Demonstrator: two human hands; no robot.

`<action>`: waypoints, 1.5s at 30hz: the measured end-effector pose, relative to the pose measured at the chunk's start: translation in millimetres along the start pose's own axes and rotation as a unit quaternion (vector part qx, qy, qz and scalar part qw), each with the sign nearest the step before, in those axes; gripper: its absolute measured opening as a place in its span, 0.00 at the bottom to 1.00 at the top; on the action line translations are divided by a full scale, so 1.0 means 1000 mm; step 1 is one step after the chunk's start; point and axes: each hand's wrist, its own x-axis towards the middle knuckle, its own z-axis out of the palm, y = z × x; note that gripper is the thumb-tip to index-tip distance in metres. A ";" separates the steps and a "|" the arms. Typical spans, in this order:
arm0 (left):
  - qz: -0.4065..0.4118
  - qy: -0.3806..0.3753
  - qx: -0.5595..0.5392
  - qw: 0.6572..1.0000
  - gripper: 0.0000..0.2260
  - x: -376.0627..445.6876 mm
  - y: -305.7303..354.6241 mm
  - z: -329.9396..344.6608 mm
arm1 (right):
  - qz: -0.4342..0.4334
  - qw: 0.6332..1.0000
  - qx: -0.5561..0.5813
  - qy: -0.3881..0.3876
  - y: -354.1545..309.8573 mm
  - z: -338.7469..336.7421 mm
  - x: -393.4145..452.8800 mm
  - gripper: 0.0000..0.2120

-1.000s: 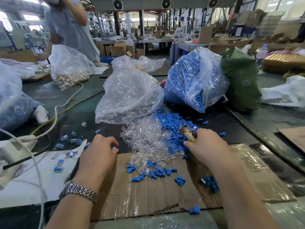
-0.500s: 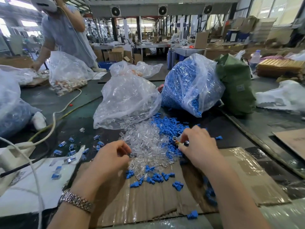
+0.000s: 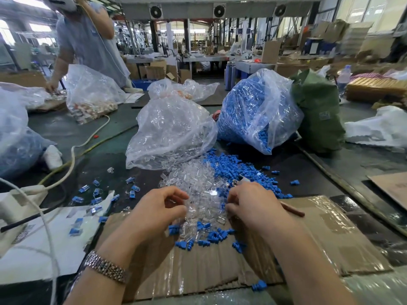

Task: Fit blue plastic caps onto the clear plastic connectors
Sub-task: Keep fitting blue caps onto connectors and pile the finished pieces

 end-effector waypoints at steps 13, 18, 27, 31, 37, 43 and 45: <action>-0.028 -0.051 0.074 0.996 0.10 -0.002 -0.008 -0.009 | -0.022 0.999 -0.007 0.040 -0.007 0.013 0.010 0.07; -0.033 -0.032 0.072 0.996 0.12 -0.002 -0.007 -0.011 | 0.003 1.000 0.027 0.016 -0.001 0.010 0.012 0.05; -0.032 -0.032 0.099 0.994 0.07 -0.001 -0.007 -0.011 | 0.008 0.999 0.029 0.045 -0.001 0.008 0.009 0.03; -0.027 -0.043 0.057 0.997 0.05 -0.004 -0.009 -0.020 | 0.007 0.996 0.040 0.083 0.001 0.007 0.010 0.02; -0.034 -0.039 0.063 0.997 0.06 -0.004 -0.007 -0.017 | -0.002 0.993 0.086 0.084 0.002 0.007 0.011 0.05; -0.031 -0.007 0.111 0.993 0.03 0.000 -0.002 -0.001 | -0.006 0.983 0.144 0.112 0.001 0.007 0.010 0.05; -0.037 0.002 0.105 0.994 0.04 0.000 0.001 0.003 | -0.012 0.977 0.170 0.125 0.001 0.007 0.010 0.06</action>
